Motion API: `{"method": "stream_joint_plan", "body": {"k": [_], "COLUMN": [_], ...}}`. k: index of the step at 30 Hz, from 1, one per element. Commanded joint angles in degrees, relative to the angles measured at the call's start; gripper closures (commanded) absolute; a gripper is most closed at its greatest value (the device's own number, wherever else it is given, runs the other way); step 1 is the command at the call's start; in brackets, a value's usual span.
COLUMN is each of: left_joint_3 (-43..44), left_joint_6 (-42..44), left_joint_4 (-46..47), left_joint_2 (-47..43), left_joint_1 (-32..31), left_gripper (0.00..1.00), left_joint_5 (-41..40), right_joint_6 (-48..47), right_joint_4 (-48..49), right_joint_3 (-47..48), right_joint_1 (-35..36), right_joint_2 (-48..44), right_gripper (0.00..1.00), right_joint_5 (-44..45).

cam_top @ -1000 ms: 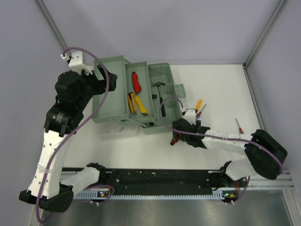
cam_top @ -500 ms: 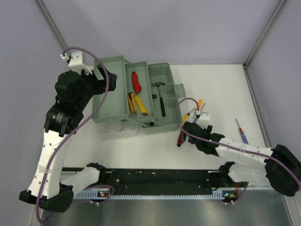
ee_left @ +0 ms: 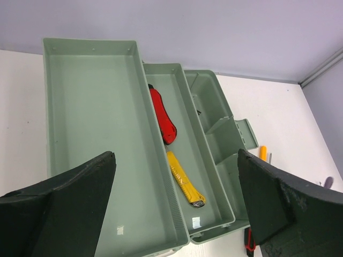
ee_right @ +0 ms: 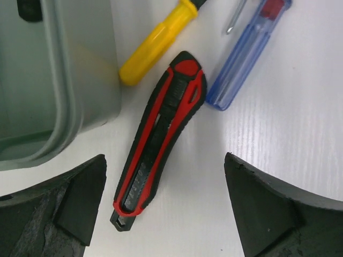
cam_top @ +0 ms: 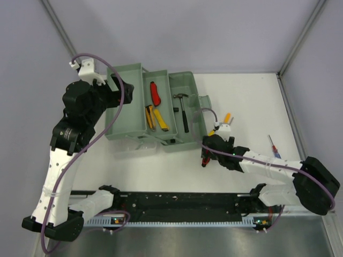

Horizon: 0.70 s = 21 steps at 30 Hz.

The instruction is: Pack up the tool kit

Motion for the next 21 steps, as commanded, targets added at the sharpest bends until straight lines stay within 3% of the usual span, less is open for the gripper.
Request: {"method": "stream_joint_plan", "body": {"k": [1,9,16,21], "left_joint_3": [0.09,0.26,0.0,0.0], "left_joint_6": [-0.8,-0.71,-0.53,-0.53], "left_joint_4": [1.8,1.62,2.32,3.29], "left_joint_2": [-0.93,-1.19,-1.02,-0.49], "left_joint_1": [0.25,0.25,0.34,0.34], "left_gripper": [0.02,0.02,0.02,0.02], "left_joint_5": [0.76,0.14,-0.21,0.32], "right_joint_6": [-2.48,6.05,9.22,9.3], "right_joint_4": [3.24,-7.13,-5.21,-3.63], "right_joint_3": [4.2,7.2,0.52,-1.77], "right_joint_1": [3.71,5.03,4.77,2.4], "right_joint_2": [4.8,11.94,8.51,6.58], "right_gripper": [0.12,0.16,0.2,0.3], "right_joint_5": [2.49,10.23,9.36,6.73]}}
